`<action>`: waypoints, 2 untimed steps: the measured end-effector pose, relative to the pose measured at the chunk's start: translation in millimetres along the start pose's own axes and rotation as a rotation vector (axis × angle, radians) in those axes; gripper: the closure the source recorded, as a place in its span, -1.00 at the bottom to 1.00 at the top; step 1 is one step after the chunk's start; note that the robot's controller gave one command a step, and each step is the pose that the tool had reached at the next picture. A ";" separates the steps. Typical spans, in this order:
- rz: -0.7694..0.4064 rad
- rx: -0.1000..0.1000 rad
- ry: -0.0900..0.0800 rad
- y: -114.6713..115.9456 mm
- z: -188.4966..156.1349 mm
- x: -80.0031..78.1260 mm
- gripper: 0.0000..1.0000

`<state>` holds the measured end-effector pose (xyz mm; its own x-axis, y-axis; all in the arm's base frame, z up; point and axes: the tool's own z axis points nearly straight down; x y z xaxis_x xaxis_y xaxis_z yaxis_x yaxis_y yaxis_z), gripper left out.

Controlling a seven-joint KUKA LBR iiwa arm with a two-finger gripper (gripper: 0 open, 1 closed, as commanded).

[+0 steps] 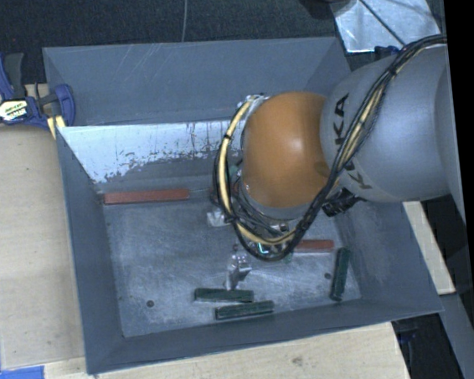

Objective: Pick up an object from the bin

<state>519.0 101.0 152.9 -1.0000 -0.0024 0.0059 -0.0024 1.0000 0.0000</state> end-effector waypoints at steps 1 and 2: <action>0.003 -0.001 -0.008 -0.6 -4.4 -2.0 1.00; 0.003 -0.001 -0.008 -0.6 -4.4 -2.0 1.00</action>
Offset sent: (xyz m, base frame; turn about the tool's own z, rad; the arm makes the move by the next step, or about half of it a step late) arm 0.0000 0.0000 0.0000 0.0000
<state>521.1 100.3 157.3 -1.0000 0.0009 -0.0025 0.0008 1.0000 0.0008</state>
